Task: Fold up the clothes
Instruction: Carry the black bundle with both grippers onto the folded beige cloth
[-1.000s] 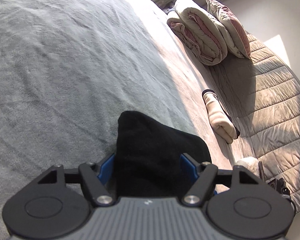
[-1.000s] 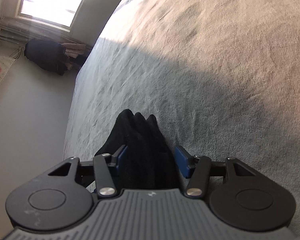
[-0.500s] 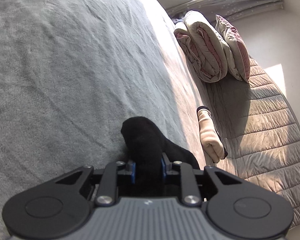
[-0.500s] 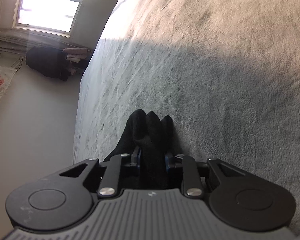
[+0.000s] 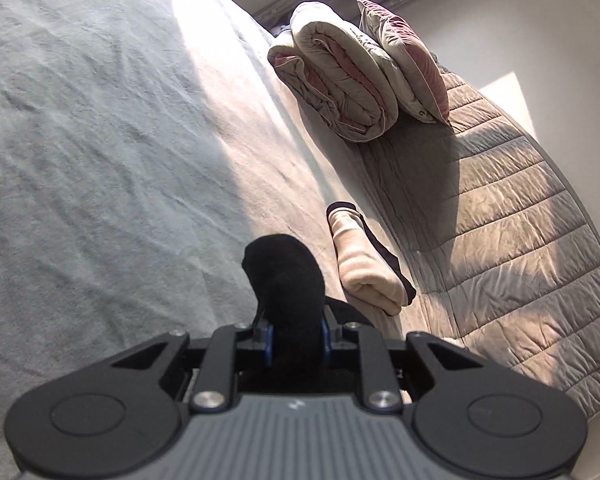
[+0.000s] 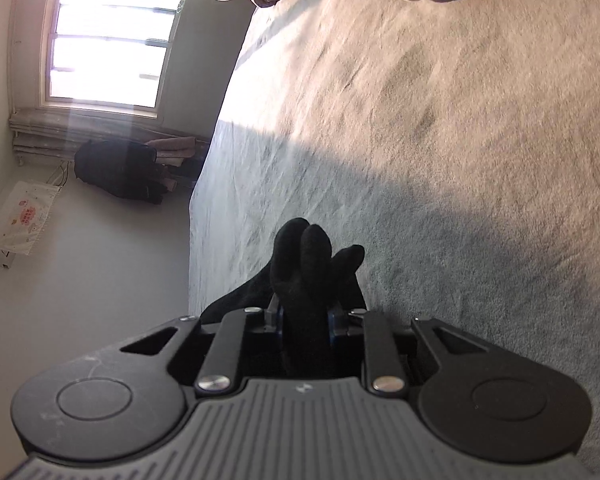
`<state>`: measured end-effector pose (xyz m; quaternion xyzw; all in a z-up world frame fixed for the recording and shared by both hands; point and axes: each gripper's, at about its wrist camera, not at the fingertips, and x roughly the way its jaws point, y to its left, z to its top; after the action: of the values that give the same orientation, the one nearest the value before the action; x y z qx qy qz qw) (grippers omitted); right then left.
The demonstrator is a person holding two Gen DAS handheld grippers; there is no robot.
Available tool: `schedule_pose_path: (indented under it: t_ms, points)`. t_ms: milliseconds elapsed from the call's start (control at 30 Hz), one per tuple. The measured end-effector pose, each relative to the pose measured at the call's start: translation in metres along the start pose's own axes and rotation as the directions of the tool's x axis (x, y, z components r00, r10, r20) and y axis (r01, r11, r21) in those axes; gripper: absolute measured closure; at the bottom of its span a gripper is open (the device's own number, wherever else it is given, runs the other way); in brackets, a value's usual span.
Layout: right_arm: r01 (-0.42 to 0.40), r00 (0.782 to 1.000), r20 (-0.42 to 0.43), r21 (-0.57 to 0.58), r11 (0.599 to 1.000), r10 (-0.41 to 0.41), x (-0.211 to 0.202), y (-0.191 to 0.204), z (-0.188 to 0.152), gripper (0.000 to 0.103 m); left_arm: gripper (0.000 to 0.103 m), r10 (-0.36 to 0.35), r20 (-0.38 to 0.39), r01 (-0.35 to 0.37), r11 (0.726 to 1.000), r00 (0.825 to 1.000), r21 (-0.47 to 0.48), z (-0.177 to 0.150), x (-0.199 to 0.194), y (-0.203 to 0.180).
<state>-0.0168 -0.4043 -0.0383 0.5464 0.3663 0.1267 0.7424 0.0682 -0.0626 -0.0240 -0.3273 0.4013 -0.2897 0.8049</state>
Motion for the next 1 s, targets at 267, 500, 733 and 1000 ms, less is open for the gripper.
schedule_pose_path:
  t_ms: [267, 500, 733, 1000]
  points:
    - [-0.009, 0.993, 0.119, -0.035, 0.999, 0.013, -0.044, 0.009, 0.073, 0.08, 0.083, -0.024, -0.022, 0.026, 0.993, 0.999, 0.114, 0.033, 0.08, -0.075]
    - [0.029, 0.968, 0.251, -0.059, 0.998, -0.013, -0.063, 0.006, 0.154, 0.08, 0.082, -0.076, -0.052, 0.085, 0.976, 0.996, 0.201, 0.051, 0.17, -0.14]
    - [0.069, 0.941, 0.335, -0.064, 0.996, -0.044, -0.067, -0.013, 0.229, 0.08, 0.083, -0.113, -0.069, 0.125, 0.97, 0.991, 0.209, 0.066, 0.246, -0.17]
    - [0.1, 0.927, 0.373, -0.113, 0.989, -0.051, -0.054, -0.037, 0.273, 0.08, 0.081, -0.096, -0.023, 0.098, 0.983, 0.995, 0.154, 0.074, 0.3, -0.146]
